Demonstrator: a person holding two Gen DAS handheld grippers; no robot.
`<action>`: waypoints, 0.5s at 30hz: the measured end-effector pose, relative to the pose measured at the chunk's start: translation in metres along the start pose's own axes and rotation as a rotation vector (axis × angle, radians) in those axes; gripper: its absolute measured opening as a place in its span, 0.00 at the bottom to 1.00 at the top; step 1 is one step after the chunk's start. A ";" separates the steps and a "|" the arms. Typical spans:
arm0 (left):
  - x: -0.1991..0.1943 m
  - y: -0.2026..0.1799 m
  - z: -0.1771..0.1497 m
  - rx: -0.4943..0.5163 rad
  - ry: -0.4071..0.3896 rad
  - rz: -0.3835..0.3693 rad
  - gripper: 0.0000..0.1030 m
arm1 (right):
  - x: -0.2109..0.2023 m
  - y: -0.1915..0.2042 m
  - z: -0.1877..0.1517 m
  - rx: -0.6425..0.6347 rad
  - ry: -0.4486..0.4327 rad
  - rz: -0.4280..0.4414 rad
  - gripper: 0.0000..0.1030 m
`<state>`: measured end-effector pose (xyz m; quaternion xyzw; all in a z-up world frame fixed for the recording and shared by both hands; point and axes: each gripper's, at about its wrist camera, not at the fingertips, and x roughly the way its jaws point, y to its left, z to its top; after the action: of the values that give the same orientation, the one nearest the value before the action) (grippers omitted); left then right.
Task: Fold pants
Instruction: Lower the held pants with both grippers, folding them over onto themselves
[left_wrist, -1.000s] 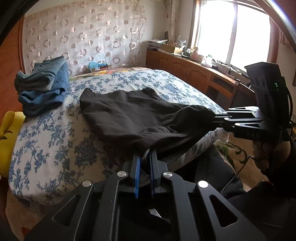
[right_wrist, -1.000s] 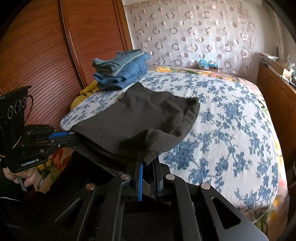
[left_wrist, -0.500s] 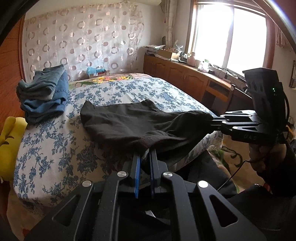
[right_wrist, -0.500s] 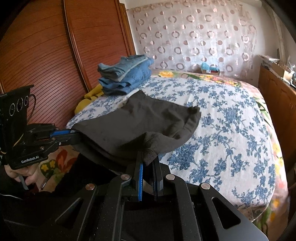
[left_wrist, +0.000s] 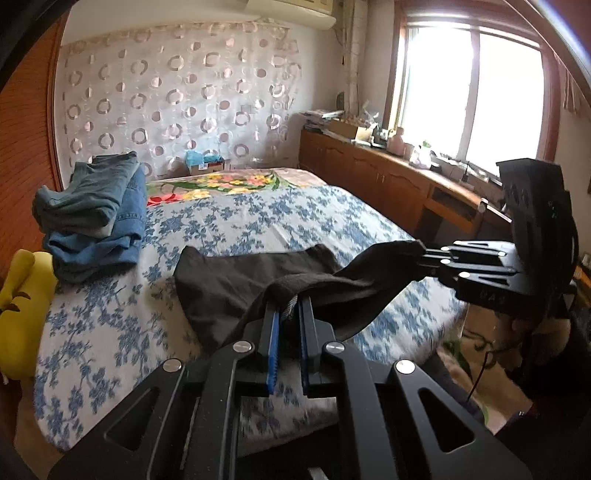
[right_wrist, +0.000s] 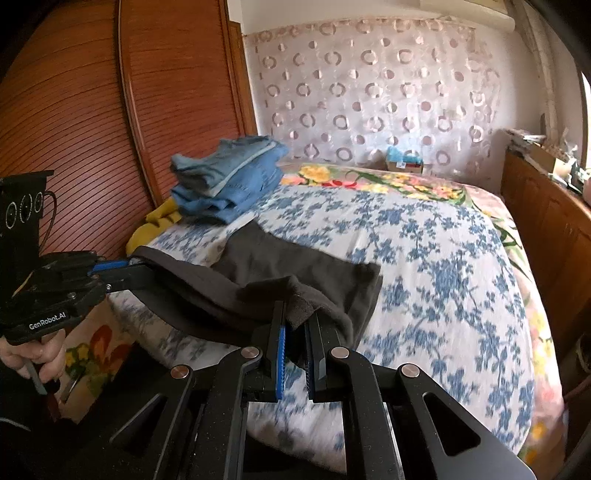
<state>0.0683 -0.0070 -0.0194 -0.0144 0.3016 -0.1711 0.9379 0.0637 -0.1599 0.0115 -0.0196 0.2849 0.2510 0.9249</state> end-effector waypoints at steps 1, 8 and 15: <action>0.005 0.004 0.002 -0.015 0.001 0.004 0.09 | 0.004 -0.001 0.002 0.003 -0.006 -0.003 0.08; 0.030 0.020 0.008 -0.052 0.003 0.034 0.09 | 0.038 -0.007 0.011 0.019 -0.005 -0.021 0.08; 0.042 0.024 0.018 -0.052 0.001 0.058 0.09 | 0.066 -0.011 0.017 0.034 0.022 -0.031 0.08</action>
<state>0.1179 0.0009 -0.0313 -0.0300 0.3067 -0.1360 0.9416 0.1249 -0.1369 -0.0106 -0.0109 0.2992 0.2316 0.9256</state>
